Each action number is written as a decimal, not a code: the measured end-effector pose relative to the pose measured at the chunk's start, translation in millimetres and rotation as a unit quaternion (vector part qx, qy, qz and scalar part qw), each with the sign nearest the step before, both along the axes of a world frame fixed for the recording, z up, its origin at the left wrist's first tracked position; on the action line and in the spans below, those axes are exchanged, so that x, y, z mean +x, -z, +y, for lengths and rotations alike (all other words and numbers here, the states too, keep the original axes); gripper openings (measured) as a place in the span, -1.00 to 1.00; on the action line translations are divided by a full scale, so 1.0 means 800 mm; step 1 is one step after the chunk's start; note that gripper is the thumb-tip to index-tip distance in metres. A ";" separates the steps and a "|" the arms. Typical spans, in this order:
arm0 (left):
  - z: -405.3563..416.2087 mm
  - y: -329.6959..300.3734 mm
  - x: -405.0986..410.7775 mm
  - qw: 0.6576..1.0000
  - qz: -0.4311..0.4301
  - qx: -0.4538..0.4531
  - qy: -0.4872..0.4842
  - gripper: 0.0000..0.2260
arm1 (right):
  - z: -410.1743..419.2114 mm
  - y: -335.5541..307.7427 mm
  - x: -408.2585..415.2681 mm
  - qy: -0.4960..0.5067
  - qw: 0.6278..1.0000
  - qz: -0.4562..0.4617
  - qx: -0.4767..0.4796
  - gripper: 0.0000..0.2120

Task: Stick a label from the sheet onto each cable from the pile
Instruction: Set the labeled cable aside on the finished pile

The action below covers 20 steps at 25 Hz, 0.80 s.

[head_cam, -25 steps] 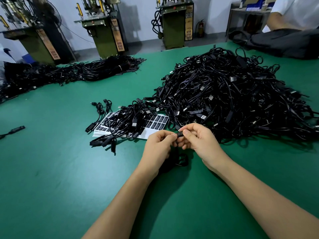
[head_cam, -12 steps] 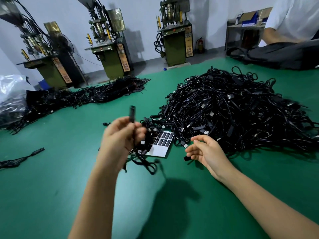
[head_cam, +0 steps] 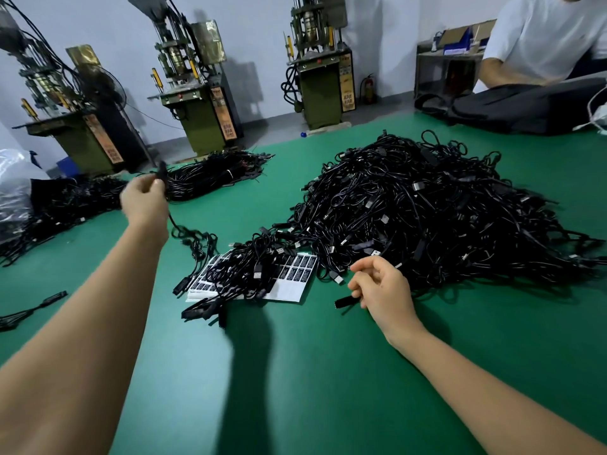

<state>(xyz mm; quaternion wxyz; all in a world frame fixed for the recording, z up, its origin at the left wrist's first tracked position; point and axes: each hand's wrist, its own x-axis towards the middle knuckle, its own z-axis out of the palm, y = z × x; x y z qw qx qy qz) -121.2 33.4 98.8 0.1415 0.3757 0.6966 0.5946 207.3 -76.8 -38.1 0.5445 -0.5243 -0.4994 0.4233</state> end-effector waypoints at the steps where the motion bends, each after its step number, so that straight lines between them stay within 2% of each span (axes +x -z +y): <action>1: 0.001 0.014 0.001 0.990 0.104 -0.094 -0.014 -0.65 | -0.001 0.001 0.000 0.028 0.999 -0.030 0.014 -0.80; 3: -0.007 0.039 0.014 0.953 0.220 -0.208 -0.021 -0.58 | -0.002 0.004 0.001 0.057 0.997 -0.046 0.028 -0.79; 5: -0.023 0.062 0.034 0.936 0.282 -0.209 0.025 -0.63 | -0.001 0.004 0.000 0.075 0.996 -0.042 0.025 -0.80; 7: -0.047 0.084 0.063 0.927 0.332 -0.166 0.055 -0.68 | 0.001 0.005 0.000 0.098 0.994 -0.035 0.023 -0.79; 9: -0.079 0.106 0.106 0.920 0.379 -0.075 0.065 -0.73 | 0.003 0.005 0.001 0.133 0.991 -0.019 0.017 -0.76; 11: -0.114 0.130 0.158 0.897 0.421 0.016 0.131 -0.85 | 0.008 0.005 0.006 0.178 0.983 0.034 -0.004 -0.73; 13: -0.139 0.155 0.208 0.871 0.431 0.024 0.236 -0.83 | 0.013 0.004 0.012 0.214 0.971 0.101 -0.020 -0.72; 15: -0.149 0.177 0.243 0.854 0.410 -0.038 0.319 -0.70 | 0.015 0.003 0.014 0.229 0.964 0.129 -0.025 -0.72; 17: -0.149 0.189 0.258 0.847 0.402 -0.065 0.342 -0.68 | 0.015 0.004 0.015 0.233 0.963 0.136 -0.027 -0.72; 20: -0.145 0.193 0.255 0.867 0.357 -0.046 0.344 -0.82 | 0.015 0.005 0.015 0.226 0.966 0.127 -0.022 -0.75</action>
